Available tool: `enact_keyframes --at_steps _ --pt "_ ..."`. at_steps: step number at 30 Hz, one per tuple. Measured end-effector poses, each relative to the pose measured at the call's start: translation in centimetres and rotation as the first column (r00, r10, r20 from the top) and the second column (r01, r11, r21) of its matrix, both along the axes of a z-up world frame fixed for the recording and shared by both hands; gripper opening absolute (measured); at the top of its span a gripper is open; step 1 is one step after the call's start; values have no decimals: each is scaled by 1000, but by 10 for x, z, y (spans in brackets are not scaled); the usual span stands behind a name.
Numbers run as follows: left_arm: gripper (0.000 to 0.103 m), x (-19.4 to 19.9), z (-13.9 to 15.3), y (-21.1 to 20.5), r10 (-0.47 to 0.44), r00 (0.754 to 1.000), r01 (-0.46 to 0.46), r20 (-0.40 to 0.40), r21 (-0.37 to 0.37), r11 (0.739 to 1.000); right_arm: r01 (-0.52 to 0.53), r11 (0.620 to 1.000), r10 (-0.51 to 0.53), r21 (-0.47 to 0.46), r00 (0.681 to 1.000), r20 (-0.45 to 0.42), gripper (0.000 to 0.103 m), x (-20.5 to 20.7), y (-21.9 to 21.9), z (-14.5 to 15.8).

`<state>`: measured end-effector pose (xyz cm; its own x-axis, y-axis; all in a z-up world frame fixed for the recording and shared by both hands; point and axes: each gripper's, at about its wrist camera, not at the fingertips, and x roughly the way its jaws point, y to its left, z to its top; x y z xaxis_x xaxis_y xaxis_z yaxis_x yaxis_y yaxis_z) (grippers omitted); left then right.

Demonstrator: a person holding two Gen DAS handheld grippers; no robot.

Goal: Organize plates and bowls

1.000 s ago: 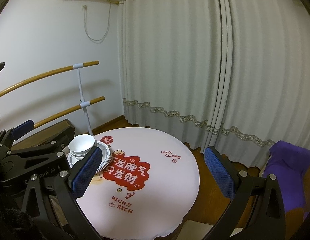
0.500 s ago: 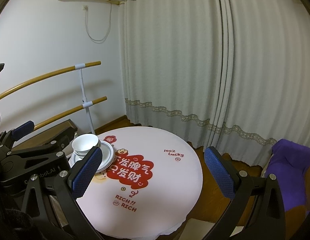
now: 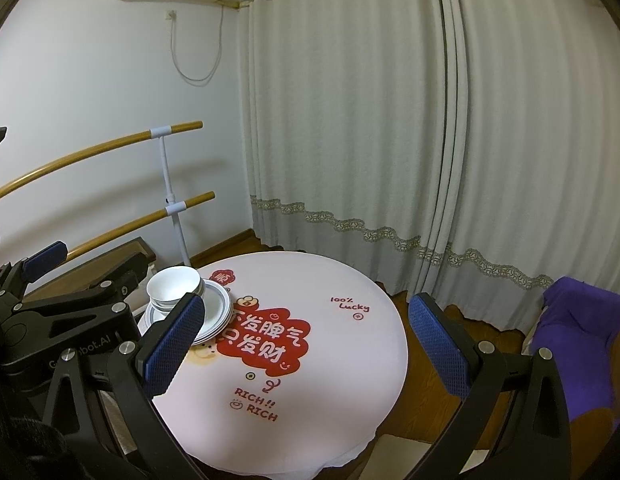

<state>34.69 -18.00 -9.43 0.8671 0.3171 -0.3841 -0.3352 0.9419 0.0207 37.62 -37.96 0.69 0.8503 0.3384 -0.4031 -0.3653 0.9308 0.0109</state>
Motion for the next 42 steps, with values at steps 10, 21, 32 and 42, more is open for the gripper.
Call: enact_keyframes --at_steps 10,21,32,42 --pt "102 -3 -6 -4 5 1000 -5 16 22 1000 -1 1000 1 3 1000 -1 103 -1 -1 1" --pt "102 -6 -6 -5 3 1000 -3 19 15 1000 1 1000 -1 0 1000 2 103 0 0 0" --pt "102 -7 -8 -6 1 1000 -2 20 20 1000 4 1000 -4 4 1000 7 103 -8 3 -2" --pt "102 -9 -9 -6 6 1000 -7 26 33 999 2 1000 -2 8 1000 6 103 -9 5 -3"
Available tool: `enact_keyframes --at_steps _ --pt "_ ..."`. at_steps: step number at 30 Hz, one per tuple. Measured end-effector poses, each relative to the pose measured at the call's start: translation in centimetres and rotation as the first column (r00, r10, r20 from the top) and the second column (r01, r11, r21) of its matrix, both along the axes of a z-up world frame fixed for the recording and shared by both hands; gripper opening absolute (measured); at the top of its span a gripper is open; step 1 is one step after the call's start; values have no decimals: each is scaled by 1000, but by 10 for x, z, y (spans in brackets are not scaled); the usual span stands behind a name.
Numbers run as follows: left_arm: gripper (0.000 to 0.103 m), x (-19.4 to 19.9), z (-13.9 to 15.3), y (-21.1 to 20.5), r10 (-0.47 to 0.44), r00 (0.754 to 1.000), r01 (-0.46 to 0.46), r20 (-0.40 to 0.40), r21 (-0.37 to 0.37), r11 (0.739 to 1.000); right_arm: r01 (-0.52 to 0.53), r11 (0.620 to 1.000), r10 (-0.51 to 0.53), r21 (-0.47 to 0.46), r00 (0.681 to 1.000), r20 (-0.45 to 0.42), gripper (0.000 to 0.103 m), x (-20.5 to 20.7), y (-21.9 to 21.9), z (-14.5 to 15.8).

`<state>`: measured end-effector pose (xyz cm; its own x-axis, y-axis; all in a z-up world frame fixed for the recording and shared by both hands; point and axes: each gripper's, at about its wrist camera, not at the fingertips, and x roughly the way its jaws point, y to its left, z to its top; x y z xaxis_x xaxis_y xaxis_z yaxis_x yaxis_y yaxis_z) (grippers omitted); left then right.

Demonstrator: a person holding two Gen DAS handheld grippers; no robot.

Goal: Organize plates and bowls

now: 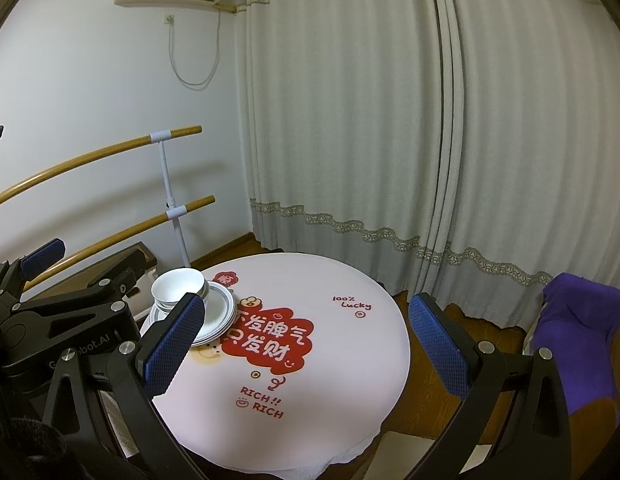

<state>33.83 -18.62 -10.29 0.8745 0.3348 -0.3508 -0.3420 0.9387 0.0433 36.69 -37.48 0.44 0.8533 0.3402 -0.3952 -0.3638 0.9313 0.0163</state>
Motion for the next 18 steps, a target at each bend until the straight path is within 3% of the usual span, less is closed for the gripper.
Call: enact_keyframes --at_steps 18 --pt "102 -3 -5 -1 -6 1000 6 8 13 1000 -1 1000 1 8 1000 0 103 -1 4 3"
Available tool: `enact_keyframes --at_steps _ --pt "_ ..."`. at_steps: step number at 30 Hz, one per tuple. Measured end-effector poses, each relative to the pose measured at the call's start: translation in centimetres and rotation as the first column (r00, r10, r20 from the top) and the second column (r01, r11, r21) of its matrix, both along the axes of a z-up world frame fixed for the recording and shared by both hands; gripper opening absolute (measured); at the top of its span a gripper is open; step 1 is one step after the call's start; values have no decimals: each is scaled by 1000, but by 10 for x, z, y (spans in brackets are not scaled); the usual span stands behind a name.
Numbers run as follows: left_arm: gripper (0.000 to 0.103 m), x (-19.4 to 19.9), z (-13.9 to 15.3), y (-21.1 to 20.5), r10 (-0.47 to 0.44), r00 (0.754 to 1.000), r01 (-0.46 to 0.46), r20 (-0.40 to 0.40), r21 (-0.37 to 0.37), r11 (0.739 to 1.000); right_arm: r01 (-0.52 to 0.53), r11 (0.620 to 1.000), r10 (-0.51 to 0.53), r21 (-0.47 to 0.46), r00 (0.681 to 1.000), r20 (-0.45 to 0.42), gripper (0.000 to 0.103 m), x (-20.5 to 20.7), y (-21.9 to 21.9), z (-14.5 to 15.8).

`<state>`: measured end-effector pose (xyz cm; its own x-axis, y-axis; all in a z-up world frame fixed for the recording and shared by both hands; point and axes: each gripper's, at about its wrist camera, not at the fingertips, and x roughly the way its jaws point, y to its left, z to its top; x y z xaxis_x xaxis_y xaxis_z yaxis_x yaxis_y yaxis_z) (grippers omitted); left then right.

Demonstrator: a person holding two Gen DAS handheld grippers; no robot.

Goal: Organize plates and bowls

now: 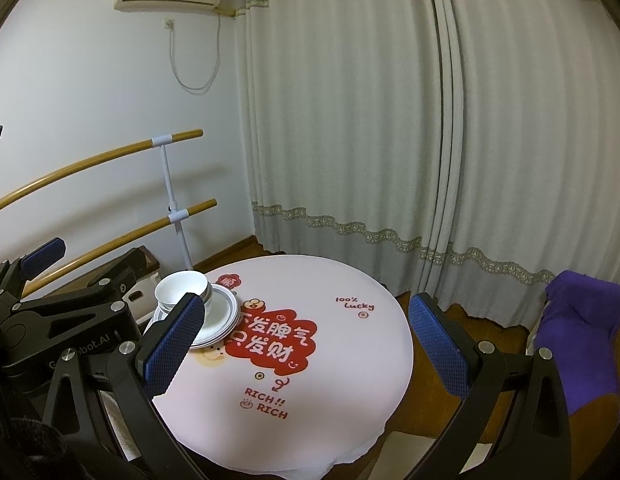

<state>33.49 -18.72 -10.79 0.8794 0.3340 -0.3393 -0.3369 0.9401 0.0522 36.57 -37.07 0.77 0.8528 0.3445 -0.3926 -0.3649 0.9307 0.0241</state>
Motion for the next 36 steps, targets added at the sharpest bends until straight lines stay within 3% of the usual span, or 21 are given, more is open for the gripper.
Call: enact_keyframes --at_steps 36 --pt "102 -1 -5 -5 -3 1000 3 4 -2 1000 4 1000 -4 0 1000 -2 103 -2 1 0"
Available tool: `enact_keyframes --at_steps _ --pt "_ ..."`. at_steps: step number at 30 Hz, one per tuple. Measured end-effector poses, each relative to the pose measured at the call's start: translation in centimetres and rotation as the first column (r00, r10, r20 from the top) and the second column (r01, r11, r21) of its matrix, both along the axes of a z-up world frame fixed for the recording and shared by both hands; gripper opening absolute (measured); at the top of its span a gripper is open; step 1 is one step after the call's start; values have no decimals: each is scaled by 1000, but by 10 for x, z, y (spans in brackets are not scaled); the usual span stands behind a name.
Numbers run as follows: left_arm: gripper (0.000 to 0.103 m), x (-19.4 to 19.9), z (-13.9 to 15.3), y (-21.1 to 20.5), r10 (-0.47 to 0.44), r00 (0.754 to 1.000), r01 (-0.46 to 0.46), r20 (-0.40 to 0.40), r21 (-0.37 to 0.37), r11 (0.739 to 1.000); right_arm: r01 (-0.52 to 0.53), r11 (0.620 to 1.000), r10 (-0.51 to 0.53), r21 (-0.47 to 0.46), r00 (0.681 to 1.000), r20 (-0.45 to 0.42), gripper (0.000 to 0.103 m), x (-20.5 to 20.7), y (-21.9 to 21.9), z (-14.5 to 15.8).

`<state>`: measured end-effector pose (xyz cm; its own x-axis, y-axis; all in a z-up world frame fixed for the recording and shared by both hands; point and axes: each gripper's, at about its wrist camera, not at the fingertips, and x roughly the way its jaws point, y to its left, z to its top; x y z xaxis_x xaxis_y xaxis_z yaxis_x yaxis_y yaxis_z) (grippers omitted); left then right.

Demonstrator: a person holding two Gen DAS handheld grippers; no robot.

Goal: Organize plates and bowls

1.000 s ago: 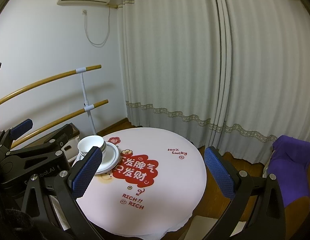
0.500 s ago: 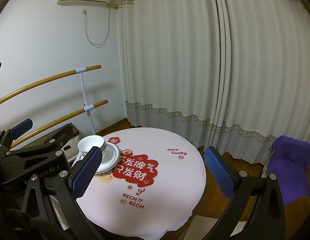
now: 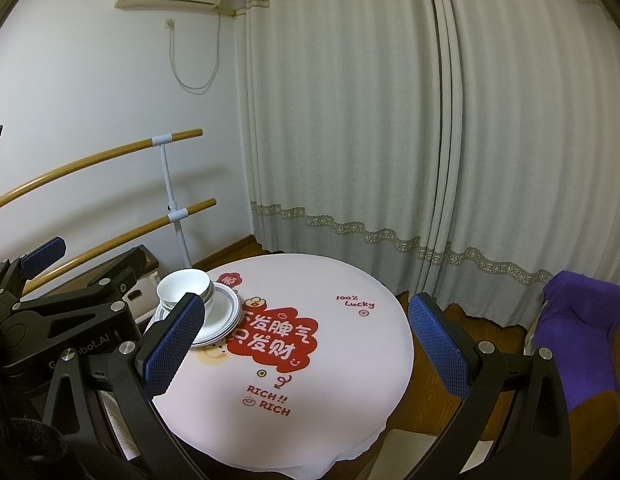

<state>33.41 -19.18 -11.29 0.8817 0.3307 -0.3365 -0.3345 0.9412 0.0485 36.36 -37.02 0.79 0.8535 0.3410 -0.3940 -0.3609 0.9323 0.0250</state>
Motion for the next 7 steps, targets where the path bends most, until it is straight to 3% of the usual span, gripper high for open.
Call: enact_keyframes --at_steps 7 --pt "102 0 0 -1 -3 1000 3 -1 7 1000 4 1000 -4 -1 1000 -4 103 -3 0 -1"
